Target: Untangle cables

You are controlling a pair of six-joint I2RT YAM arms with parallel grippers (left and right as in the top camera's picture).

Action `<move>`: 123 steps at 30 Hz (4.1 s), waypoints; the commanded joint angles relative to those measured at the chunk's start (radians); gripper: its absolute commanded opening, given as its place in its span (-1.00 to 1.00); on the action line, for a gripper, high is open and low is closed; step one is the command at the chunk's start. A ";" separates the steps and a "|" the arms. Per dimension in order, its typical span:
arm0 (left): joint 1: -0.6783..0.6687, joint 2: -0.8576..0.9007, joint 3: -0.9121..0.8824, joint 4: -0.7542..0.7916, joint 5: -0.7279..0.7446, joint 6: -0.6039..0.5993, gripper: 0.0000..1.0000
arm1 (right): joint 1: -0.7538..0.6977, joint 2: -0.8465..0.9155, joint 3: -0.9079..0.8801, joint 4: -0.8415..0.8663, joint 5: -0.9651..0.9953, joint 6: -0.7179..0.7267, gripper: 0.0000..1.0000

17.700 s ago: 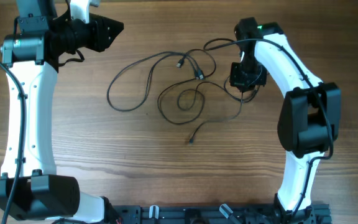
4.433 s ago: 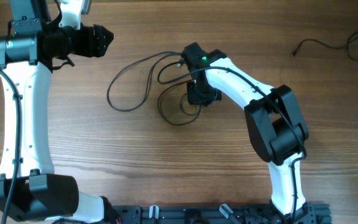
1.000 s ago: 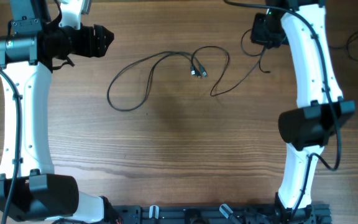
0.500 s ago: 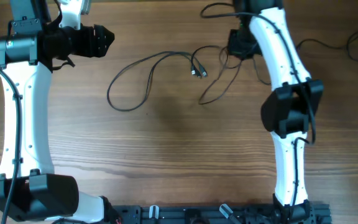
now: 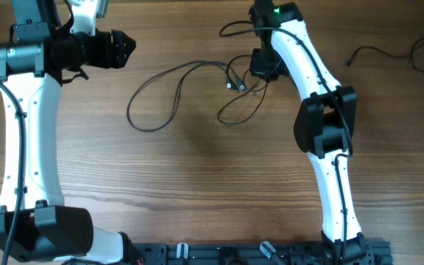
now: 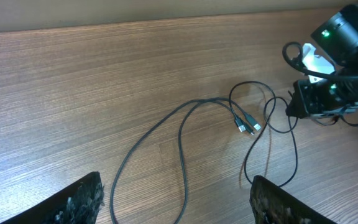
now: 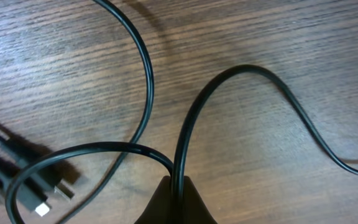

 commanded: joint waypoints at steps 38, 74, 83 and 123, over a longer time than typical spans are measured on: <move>-0.005 0.008 -0.002 -0.012 0.021 -0.010 0.55 | 0.002 0.109 -0.009 0.130 -0.065 0.128 0.03; -0.005 0.008 -0.002 -0.012 0.020 -0.009 0.56 | -0.041 -0.150 0.001 0.189 0.027 -0.011 -0.91; -0.005 0.008 -0.002 -0.017 0.020 -0.010 0.55 | -0.084 -0.376 0.001 0.193 0.030 -0.045 -0.91; -0.005 0.008 -0.002 -0.016 0.021 -0.009 0.56 | 0.128 -0.690 0.001 0.124 0.459 -0.172 -0.91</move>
